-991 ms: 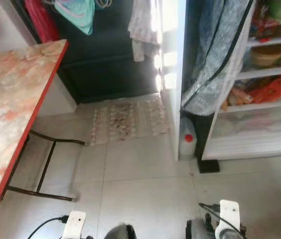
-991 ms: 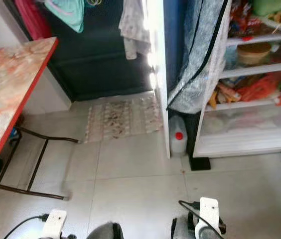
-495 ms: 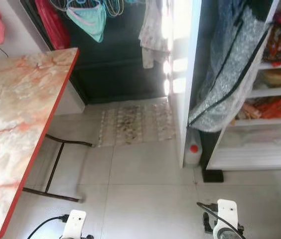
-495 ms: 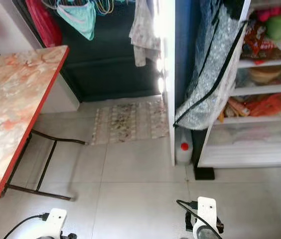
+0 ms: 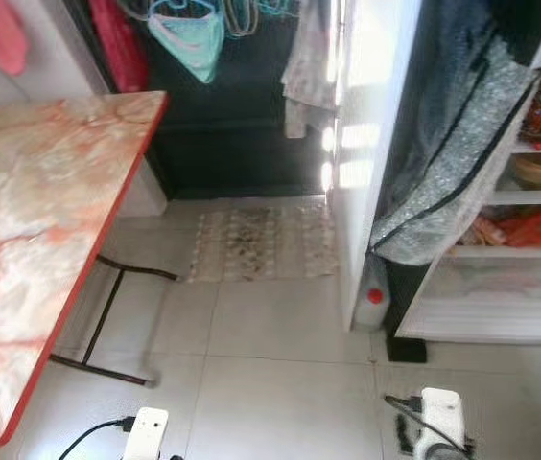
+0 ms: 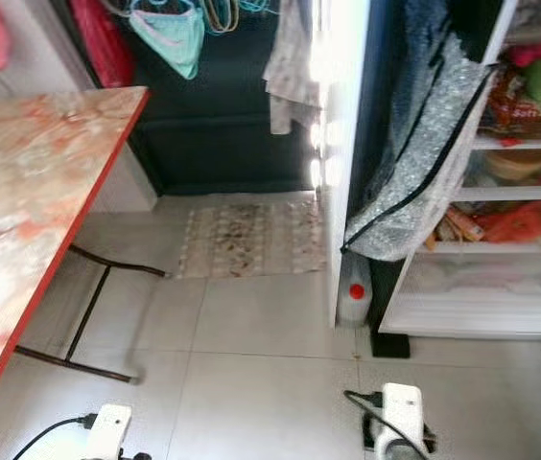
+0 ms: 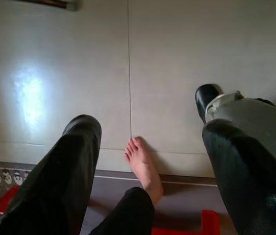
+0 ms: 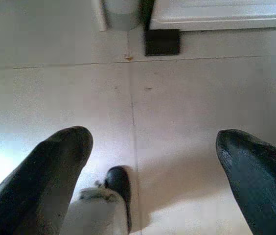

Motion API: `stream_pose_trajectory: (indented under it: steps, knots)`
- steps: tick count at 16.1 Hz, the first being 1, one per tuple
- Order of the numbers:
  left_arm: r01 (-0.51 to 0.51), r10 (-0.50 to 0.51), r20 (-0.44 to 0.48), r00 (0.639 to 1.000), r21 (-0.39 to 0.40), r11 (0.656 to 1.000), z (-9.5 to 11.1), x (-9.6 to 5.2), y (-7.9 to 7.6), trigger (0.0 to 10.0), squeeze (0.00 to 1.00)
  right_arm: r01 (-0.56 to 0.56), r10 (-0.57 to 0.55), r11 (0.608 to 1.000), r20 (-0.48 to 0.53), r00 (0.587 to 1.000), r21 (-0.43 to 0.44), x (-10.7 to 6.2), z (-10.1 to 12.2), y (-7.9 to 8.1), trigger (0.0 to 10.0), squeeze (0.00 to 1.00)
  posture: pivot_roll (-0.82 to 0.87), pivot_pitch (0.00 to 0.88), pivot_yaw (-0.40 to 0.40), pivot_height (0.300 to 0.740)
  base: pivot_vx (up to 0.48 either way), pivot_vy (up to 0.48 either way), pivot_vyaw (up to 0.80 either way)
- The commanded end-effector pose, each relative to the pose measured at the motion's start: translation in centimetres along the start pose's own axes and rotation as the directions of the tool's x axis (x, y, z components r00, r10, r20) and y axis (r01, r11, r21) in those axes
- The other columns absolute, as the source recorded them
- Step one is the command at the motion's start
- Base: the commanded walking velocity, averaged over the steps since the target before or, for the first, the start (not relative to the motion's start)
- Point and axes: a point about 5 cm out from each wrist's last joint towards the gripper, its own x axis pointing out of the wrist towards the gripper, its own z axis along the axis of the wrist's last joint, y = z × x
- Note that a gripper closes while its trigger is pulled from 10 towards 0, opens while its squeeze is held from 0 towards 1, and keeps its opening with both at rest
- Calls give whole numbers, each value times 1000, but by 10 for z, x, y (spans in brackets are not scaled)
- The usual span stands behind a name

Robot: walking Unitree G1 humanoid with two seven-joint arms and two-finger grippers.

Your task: Restocking fridge

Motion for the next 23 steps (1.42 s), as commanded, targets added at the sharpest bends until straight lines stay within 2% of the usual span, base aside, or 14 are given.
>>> stream_pose_trajectory:
  steps: [1,2,3,7,11,14,19,23]
  knots:
    - [-8,8,-38,999,-17,1000,-11,-2,3,10000,0,-3,3,1000,-29,1000,-7,-2,-8,-2,10000,0,-137,110,102,740,0,0,0]
    - [-3,2,-33,999,-33,999,-11,-1,0,10000,0,-5,4,1000,-30,1000,-22,-1,-7,-5,10000,0,-137,112,71,740,0,0,0]
    - [14,-15,-25,1000,-58,998,-9,0,-9,10000,0,4,-5,998,-27,1000,-61,0,-4,-16,10000,0,-125,113,28,740,0,0,0]
    - [28,-29,-22,999,-76,997,-7,1,-19,10000,0,-16,14,993,-17,1000,-117,1,2,-26,10000,0,-125,124,-28,740,0,0,0]
    - [29,-32,-34,999,-74,997,-8,1,-20,10000,0,-13,11,993,-22,1000,-118,0,1,-27,10000,0,-129,142,-18,740,0,0,0]
    - [30,-32,-51,998,-43,999,-10,1,-15,10000,0,-10,7,995,-26,1000,-100,0,-1,-24,10000,0,-142,154,11,740,0,0,0]
    - [35,-37,-48,998,-41,999,-11,0,-13,10000,0,-15,12,996,-27,1000,-91,0,-3,-20,10000,0,-141,159,26,740,299,0,0]
    - [39,-41,-51,998,-38,999,-12,0,-12,10000,0,-17,15,996,-28,999,-90,-1,-4,-19,10000,0,-140,152,32,740,362,244,0]
